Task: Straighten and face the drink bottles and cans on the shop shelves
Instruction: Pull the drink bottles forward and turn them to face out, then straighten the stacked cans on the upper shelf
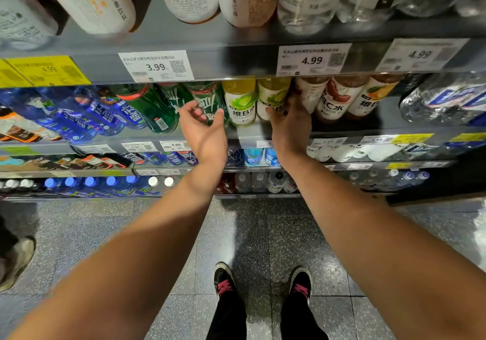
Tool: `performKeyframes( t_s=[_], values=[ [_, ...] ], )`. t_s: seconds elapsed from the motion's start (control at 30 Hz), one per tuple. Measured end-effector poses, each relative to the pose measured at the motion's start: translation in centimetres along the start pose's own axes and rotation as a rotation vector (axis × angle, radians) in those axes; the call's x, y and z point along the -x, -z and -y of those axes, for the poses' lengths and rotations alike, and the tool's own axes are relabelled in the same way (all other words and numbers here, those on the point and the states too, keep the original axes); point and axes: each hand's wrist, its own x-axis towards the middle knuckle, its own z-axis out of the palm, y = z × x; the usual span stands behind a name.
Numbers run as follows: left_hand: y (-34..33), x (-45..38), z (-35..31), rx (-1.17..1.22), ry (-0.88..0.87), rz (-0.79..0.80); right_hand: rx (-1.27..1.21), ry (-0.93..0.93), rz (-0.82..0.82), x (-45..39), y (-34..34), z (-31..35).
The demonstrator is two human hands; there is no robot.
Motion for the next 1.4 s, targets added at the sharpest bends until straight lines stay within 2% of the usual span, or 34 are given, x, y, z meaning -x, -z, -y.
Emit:
performKeyframes(
  t_s=[0.1,0.3,0.4,0.57,0.73,0.87,1.07,1.4],
  values=[
    [-1.2,3.0,0.1,-0.003,-0.012,0.047,-0.008,-0.011,0.031,1.1,1.3,-1.5],
    [-3.6,7.7,-1.1,-0.151,-0.028,0.242,0.005,0.017,0.172,2.5,5.8,-2.4],
    [-4.0,9.1,-2.4,-0.222,-0.007,0.359,0.051,0.015,0.290,1.5,8.2,-2.0],
    [-3.9,11.0,-5.7,-0.261,-0.054,0.416,-0.059,-0.073,0.446,0.6,12.0,-1.1],
    [-2.7,12.6,-10.6,-0.210,-0.087,0.444,-0.050,0.054,0.494,0.7,15.8,2.2],
    [-0.1,12.5,-15.1,-0.142,-0.083,0.458,-0.045,0.214,0.462,1.6,18.7,6.5],
    [6.7,10.2,-21.2,-0.136,-0.152,0.517,-0.039,0.249,0.604,3.2,20.0,14.5],
    [20.9,7.4,-27.9,-0.153,-0.325,0.559,-0.019,0.382,0.496,10.1,17.3,27.4]
  ],
)
